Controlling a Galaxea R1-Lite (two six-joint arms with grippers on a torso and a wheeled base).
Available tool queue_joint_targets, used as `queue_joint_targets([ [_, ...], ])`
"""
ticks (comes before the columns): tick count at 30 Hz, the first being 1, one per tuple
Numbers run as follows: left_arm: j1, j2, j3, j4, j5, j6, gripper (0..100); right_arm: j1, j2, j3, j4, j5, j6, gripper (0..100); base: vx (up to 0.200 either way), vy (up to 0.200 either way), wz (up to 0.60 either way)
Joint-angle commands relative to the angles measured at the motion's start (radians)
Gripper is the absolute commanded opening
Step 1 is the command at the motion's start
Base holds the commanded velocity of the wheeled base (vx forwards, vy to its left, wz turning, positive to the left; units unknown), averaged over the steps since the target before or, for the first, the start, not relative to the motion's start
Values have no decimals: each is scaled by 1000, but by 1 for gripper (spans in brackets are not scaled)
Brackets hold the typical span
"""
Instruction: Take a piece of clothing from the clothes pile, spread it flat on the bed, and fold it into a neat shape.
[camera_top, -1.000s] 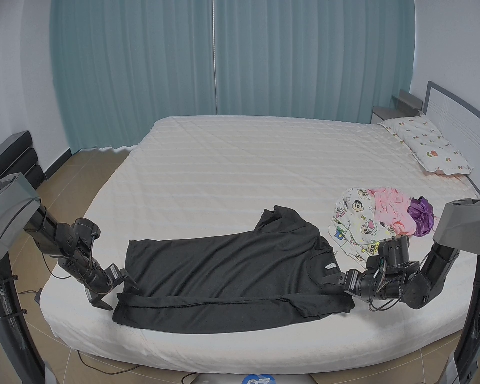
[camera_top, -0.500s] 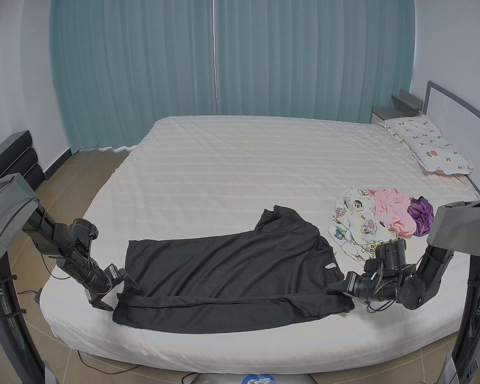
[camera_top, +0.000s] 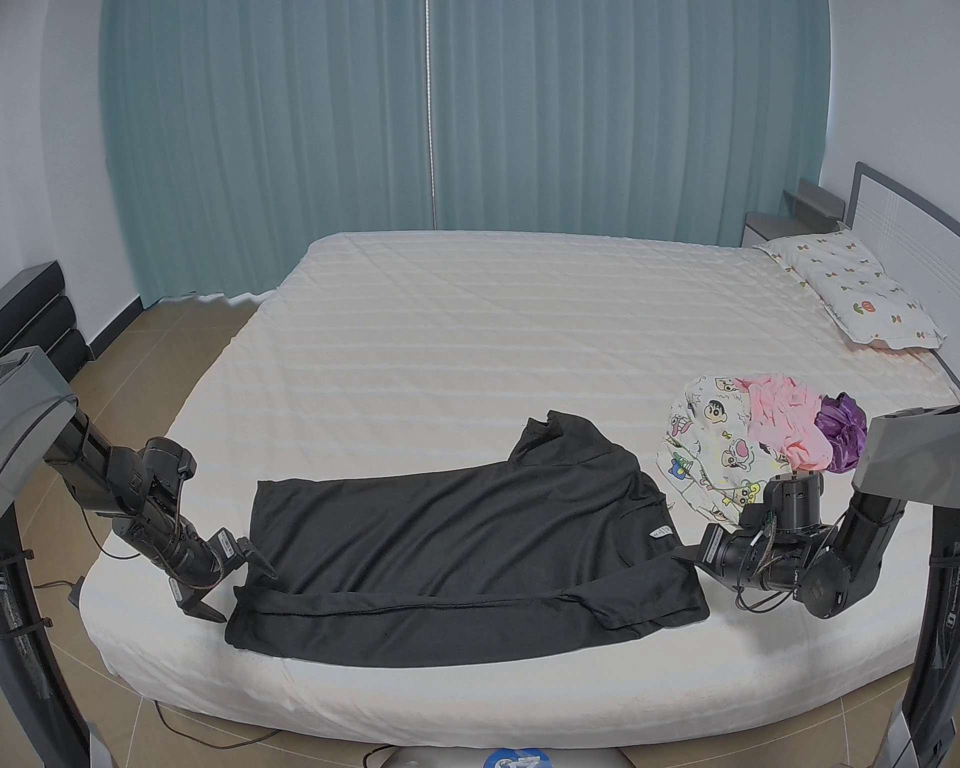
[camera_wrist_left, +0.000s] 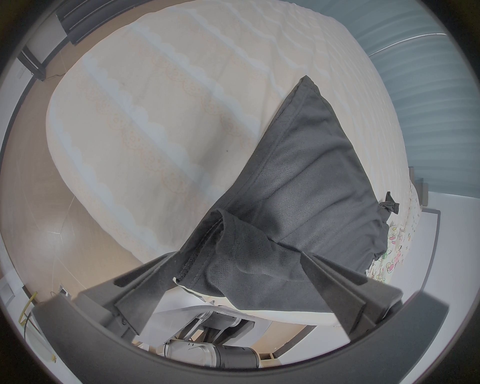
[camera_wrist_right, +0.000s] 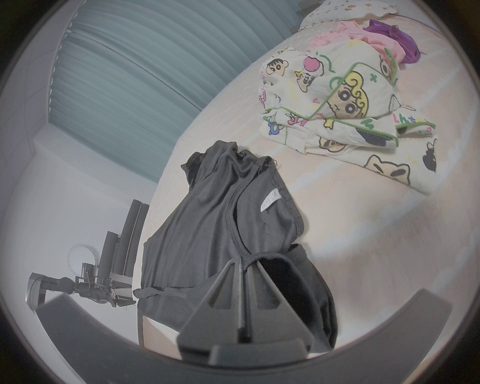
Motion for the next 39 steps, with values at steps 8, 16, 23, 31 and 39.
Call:
queue_joint_targets([
  [8, 1, -1, 0, 0, 0, 0, 100, -4, 39, 4, -15, -6, 2, 100, 0, 0, 0],
  [16, 1, -1, 0, 0, 0, 0, 100, 5, -177, 118, -27, -7, 66, 100, 0, 0, 0],
  [23, 1, -1, 3, -20, 0, -20, 100, 90, -163, 181, 37, -12, 83, 100, 0, 0, 0],
  [31, 1, -1, 6, -24, 2, -22, 100, 197, -142, 219, 40, -39, 84, 100, 0, 0, 0],
  [39, -1, -1, 6, -24, 2, -22, 100, 199, -71, 202, 33, -78, 84, 100, 0, 0, 0],
])
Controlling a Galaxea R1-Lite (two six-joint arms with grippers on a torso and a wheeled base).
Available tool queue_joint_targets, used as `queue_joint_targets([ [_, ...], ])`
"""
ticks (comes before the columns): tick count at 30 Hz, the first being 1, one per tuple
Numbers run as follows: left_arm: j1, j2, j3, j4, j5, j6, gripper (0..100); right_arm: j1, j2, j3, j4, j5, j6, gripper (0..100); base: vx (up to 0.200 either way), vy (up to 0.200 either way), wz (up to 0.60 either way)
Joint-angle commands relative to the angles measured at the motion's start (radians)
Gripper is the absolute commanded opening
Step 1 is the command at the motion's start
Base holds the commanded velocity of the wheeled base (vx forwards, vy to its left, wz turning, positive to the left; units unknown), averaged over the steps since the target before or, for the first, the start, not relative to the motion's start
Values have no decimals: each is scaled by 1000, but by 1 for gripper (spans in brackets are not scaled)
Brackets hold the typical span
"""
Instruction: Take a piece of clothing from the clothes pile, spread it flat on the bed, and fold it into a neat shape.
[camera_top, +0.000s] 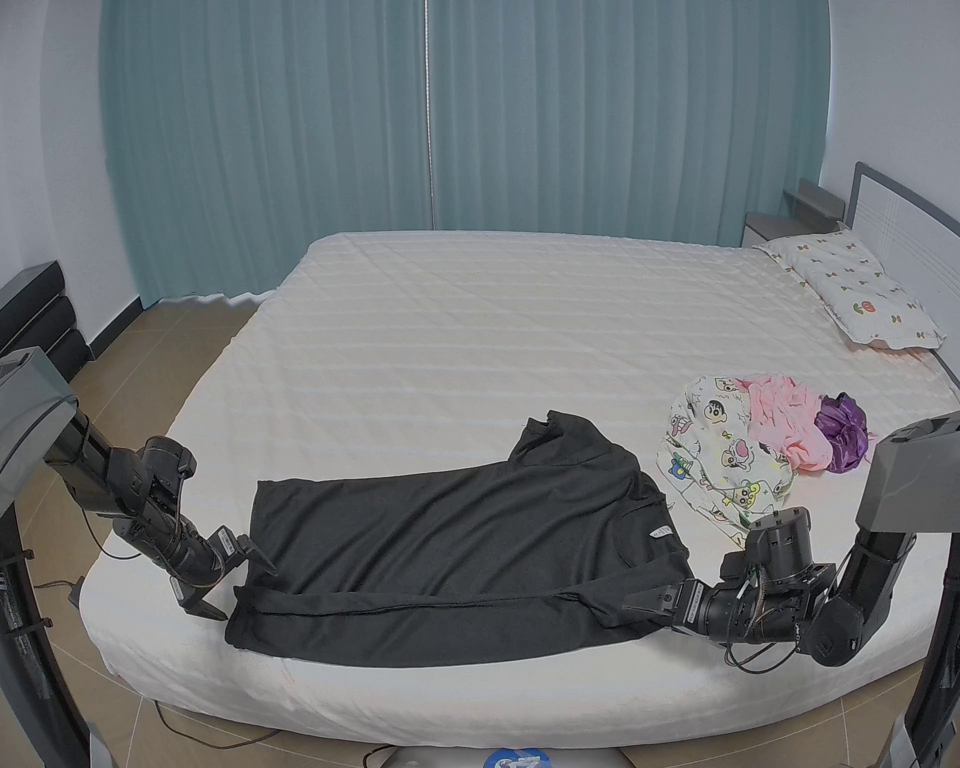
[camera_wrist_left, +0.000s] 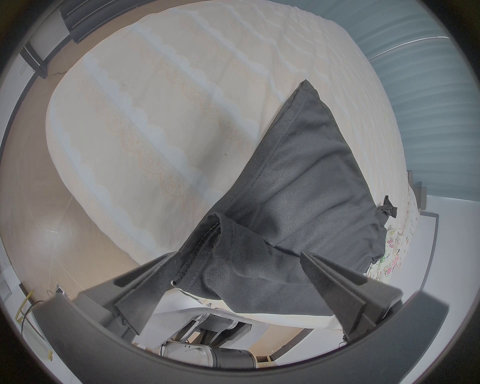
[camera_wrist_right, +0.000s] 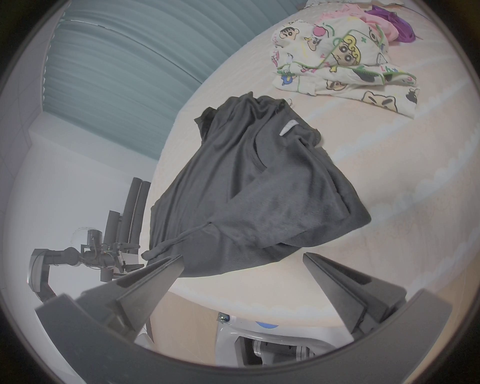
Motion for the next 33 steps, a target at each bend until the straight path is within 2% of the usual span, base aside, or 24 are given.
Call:
queue_joint_targets([
  [1, 0, -1, 0, 1, 0, 0, 100, 6, 66, -26, -15, -24, 4, 100, 0, 0, 0],
  [2, 0, -1, 0, 1, 0, 0, 100, 6, 72, -32, -15, -27, 6, 100, 0, 0, 0],
  [6, 0, -1, 0, 1, 0, 0, 100, 14, 92, -86, -12, -121, 58, 100, 0, 0, 0],
  [8, 0, -1, 0, 1, 0, 0, 100, 27, 88, -97, -12, -141, 86, 100, 0, 0, 0],
  [20, 1, -1, 0, 1, 0, 0, 100, 72, 36, -80, 0, -159, 96, 100, 0, 0, 0],
  [28, 1, -1, 1, 1, -1, 0, 100, 92, 42, -84, -9, -222, 93, 100, 0, 0, 0],
  [33, 1, -1, 1, 1, -1, 0, 100, 90, 40, -89, -2, -230, 95, 100, 0, 0, 0],
])
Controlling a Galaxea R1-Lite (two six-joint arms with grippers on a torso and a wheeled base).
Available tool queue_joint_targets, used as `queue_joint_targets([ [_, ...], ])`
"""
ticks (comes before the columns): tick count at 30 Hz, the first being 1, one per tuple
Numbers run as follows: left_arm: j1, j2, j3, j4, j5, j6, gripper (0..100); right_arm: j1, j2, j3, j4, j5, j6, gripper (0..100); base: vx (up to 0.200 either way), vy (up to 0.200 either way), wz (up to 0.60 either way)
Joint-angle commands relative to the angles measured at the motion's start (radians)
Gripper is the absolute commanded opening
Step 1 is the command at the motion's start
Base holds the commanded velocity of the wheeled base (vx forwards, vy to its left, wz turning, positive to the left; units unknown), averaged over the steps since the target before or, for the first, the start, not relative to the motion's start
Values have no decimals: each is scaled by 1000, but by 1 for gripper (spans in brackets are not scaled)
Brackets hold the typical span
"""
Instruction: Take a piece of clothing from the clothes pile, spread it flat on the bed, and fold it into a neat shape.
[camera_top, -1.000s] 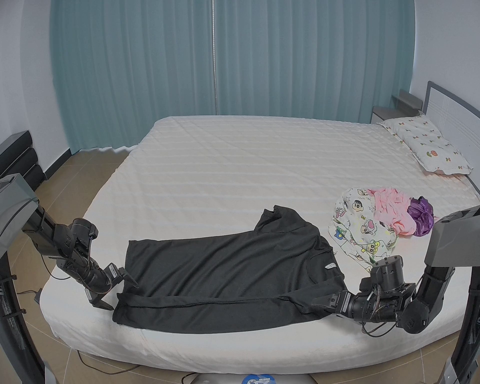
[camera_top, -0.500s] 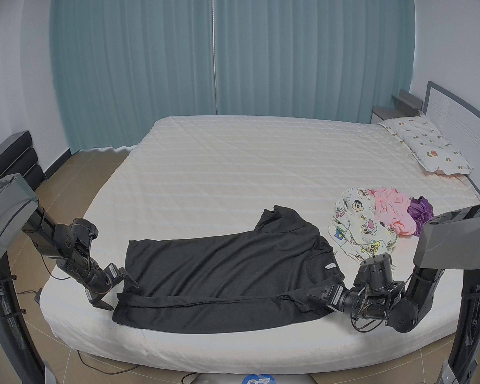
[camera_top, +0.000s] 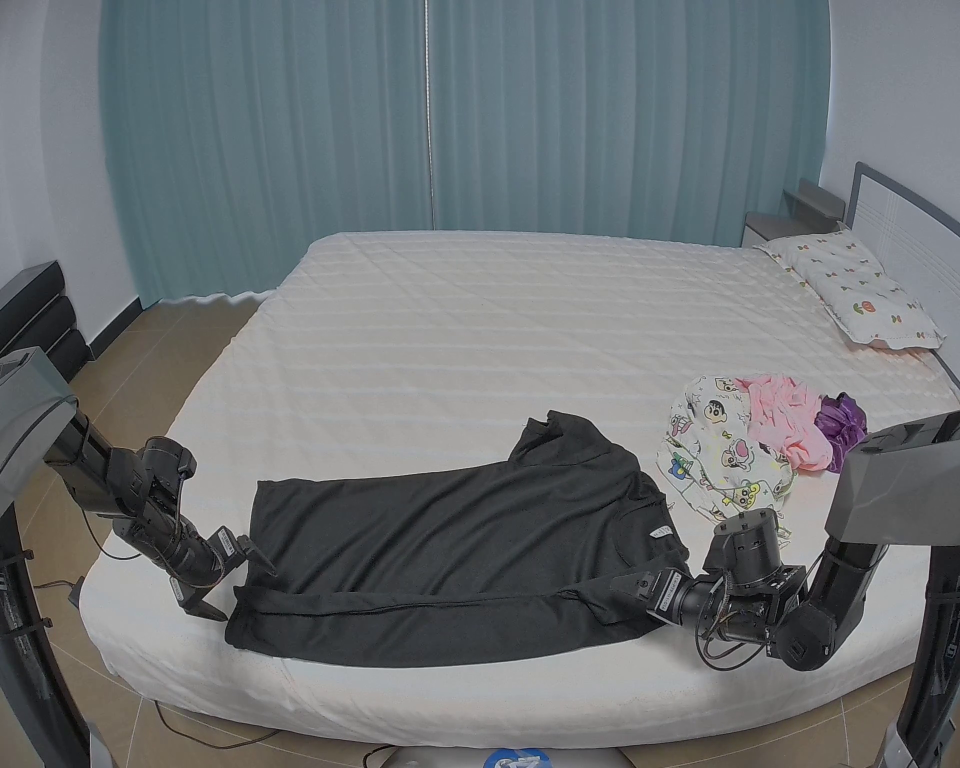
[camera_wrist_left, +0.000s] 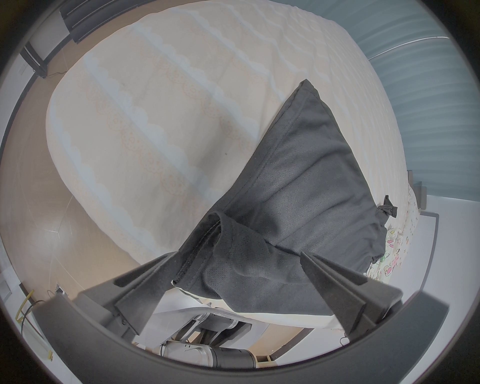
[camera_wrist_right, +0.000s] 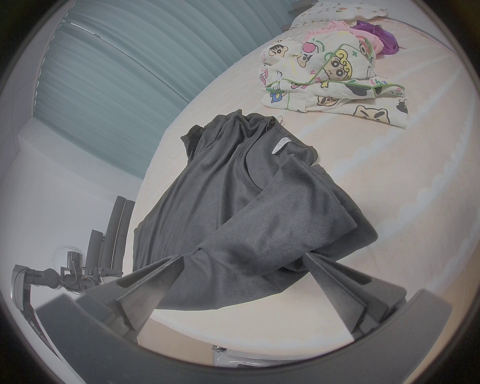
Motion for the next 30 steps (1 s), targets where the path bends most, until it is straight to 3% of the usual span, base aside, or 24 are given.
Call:
queue_joint_targets([
  [1, 1, 0, 0, 0, -1, 0, 100, 0, 2, -4, 2, -6, 0, 100, 0, 0, 0],
  [8, 1, 0, 0, 0, -1, 0, 100, -10, 54, -26, 0, -55, -3, 100, 0, 0, 0],
  [24, 1, 0, 0, 0, -1, 0, 100, -10, 71, -43, 20, -77, -3, 100, 0, 0, 0],
  [25, 1, 0, 1, 0, -1, 0, 100, -11, 74, -43, 20, -77, -3, 0, 0, 0, 0],
  [30, 1, 0, 1, 0, -1, 0, 100, -11, 71, -47, 22, -81, -1, 0, 0, 0, 0],
])
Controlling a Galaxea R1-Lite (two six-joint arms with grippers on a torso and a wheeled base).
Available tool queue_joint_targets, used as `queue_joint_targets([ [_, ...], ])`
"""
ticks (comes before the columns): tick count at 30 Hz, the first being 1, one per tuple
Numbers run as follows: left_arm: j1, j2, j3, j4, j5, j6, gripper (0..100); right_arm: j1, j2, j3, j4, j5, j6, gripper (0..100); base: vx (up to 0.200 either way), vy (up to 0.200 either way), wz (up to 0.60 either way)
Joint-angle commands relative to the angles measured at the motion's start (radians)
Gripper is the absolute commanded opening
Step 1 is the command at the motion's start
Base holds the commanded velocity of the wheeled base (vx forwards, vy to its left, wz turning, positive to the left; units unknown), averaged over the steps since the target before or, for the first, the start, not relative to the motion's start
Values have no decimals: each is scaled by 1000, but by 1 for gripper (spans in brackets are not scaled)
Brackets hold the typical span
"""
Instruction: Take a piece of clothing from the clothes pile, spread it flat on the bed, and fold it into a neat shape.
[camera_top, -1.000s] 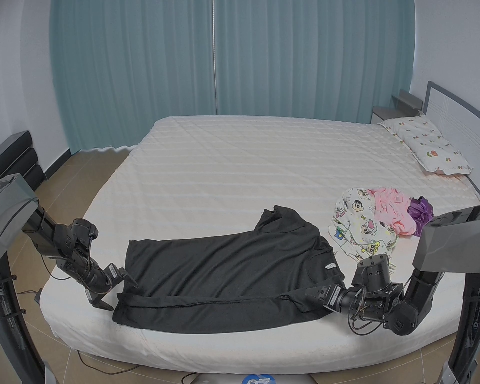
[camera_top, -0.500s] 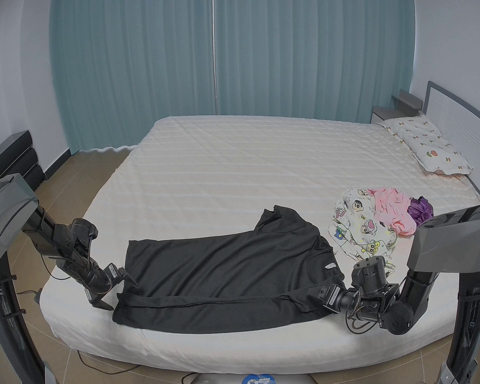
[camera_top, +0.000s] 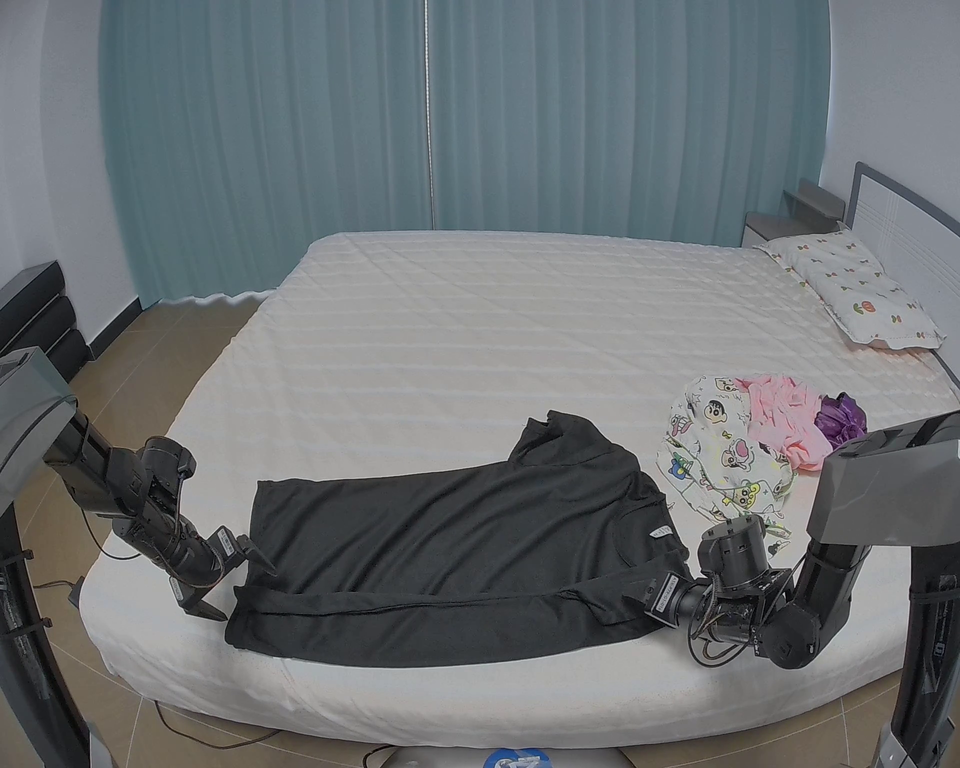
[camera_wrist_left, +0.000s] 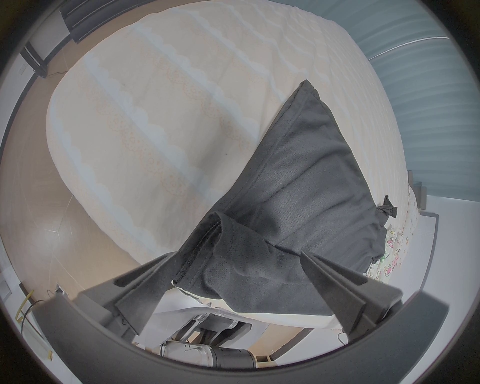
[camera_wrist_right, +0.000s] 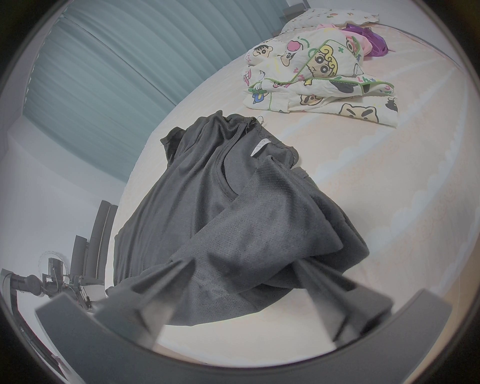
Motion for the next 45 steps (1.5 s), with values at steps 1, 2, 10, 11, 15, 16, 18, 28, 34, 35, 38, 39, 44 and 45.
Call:
queue_joint_targets([
  [1, 1, 1, 0, 0, 0, 0, 100, 0, -3, -3, 0, -3, 0, 0, 0, 0, 0],
  [2, -1, 1, -1, 0, 0, 0, 100, 0, -5, -3, 1, -3, 0, 0, 0, 0, 0],
  [10, -1, 0, 0, 0, 0, 0, 100, 6, -49, -3, 40, -2, 0, 0, 0, 0, 0],
  [11, 1, 1, 0, 0, 0, 0, 100, 6, -66, 0, 40, 0, -1, 0, 0, 0, 0],
  [15, 1, 1, 0, 0, 0, 0, 100, 6, -121, 5, 43, 4, -3, 0, 0, 0, 0],
  [16, -1, 1, 0, 0, 0, 0, 100, 6, -127, 6, 43, 7, -3, 0, 0, 0, 0],
  [18, 1, 1, 0, 0, 0, 0, 100, 5, -138, 10, 43, 10, -3, 0, 0, 0, 0],
  [28, -1, 1, 0, 0, 2, 0, 100, -4, -293, 11, 161, 92, -3, 0, 0, 0, 0],
  [34, 1, 1, 0, 0, 2, 1, 100, -15, -311, 0, 152, 98, -1, 0, 0, 0, 0],
  [35, 1, 1, 0, 0, 2, 0, 100, -15, -310, -3, 152, 98, -1, 0, 0, 0, 0],
  [38, -1, 1, 0, 0, 2, 1, 100, -12, -310, -20, 156, 99, -1, 0, 0, 0, 0],
  [39, -1, 1, 0, 0, 2, 1, 100, -12, -311, -30, 159, 99, -1, 0, 0, 0, 0],
  [44, -1, 1, 0, 0, 2, 1, 100, -12, -330, -56, 165, 99, -3, 0, 0, 0, 0],
  [45, -1, 1, -1, 0, 2, 1, 100, -12, -331, -55, 167, 99, -3, 0, 0, 0, 0],
])
